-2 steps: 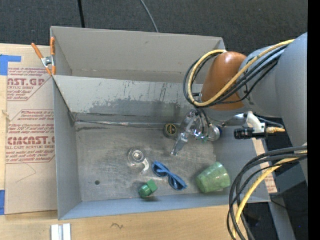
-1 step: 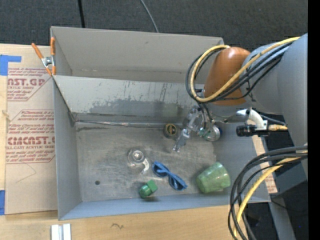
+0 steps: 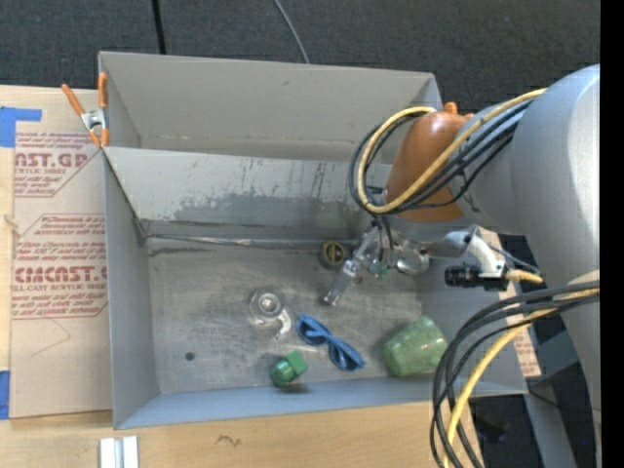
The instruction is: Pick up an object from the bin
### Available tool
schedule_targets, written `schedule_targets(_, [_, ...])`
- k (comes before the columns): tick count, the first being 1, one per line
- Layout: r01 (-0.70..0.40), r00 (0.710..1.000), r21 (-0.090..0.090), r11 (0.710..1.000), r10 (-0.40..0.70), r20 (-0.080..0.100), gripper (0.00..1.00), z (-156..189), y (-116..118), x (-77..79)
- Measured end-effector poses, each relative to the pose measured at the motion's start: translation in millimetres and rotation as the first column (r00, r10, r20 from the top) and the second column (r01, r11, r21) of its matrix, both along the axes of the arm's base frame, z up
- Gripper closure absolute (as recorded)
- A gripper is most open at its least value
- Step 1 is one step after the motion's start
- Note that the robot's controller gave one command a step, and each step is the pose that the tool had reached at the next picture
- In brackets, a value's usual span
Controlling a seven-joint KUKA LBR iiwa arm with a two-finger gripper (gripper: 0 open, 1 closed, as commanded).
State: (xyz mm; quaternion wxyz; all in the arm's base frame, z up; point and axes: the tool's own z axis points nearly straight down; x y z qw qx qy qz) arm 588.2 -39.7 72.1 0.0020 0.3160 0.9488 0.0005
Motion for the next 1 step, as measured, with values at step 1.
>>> schedule_targets(1, [0.132, 0.991, -0.002, 0.991, -0.132, 0.005, 0.0, 0.9, 21.1, -5.2])
